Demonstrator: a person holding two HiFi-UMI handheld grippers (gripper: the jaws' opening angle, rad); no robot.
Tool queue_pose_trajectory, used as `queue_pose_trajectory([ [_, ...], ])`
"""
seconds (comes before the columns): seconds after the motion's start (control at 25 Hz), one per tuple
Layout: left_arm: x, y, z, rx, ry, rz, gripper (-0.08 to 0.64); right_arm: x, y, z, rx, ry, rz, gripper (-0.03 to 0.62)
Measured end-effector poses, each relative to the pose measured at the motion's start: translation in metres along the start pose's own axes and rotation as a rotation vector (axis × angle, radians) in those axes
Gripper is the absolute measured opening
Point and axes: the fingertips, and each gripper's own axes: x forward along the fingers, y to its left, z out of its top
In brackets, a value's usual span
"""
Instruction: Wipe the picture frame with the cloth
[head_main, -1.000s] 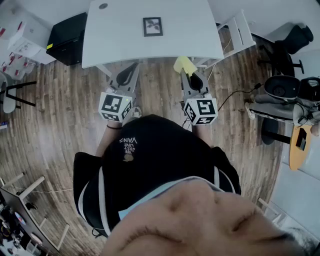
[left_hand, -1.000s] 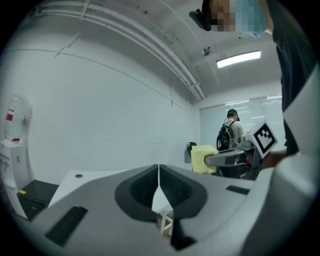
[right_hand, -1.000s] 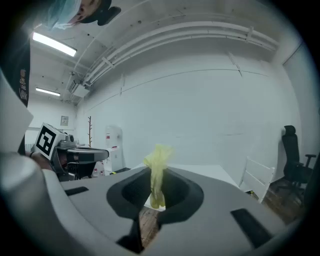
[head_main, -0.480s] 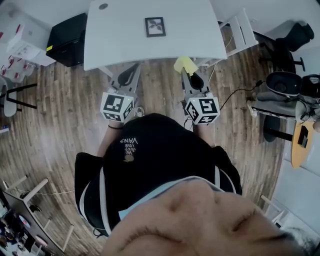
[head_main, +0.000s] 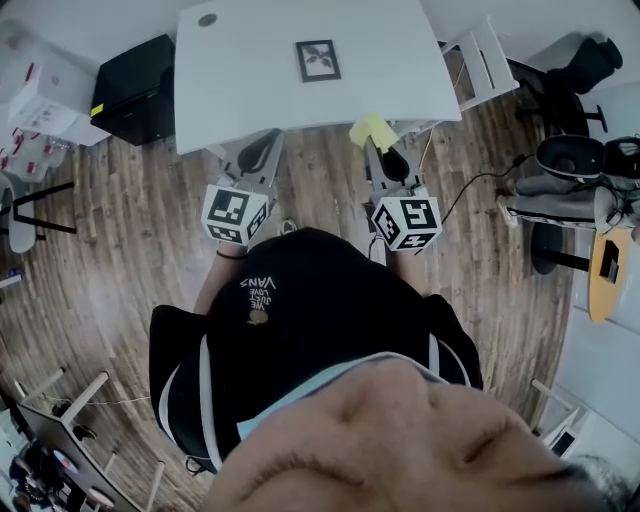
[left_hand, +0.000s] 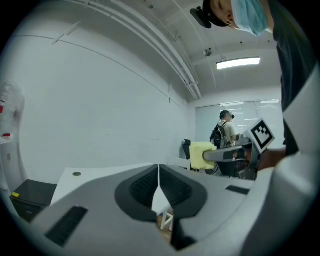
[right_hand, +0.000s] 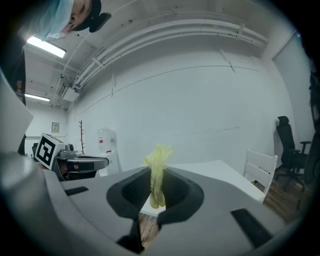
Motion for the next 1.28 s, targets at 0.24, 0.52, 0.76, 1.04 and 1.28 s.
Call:
queue_pose_trajectory([
  [0.24,-0.003,0.023,-0.004,-0.003,0.002,-0.026,0.018,0.010,0.012,-0.003,0.012,0.005,-0.040,0.046],
  [0.52,0.006,0.034,-0.011,-0.025,0.017,-0.034,0.018,0.021,0.008,-0.007,0.024,0.031,-0.051,0.046],
  [0.76,0.025,0.039,-0.011,-0.033,0.031,-0.015,0.018,0.039,-0.009,-0.003,0.025,0.045,-0.028,0.046],
  [1.04,0.054,0.050,-0.001,-0.030,0.028,0.034,0.018,0.067,-0.035,0.011,0.017,0.034,0.016,0.046],
  [1.28,0.077,0.054,0.002,-0.021,0.035,0.083,0.018,0.087,-0.060,0.012,0.022,0.041,0.057,0.046],
])
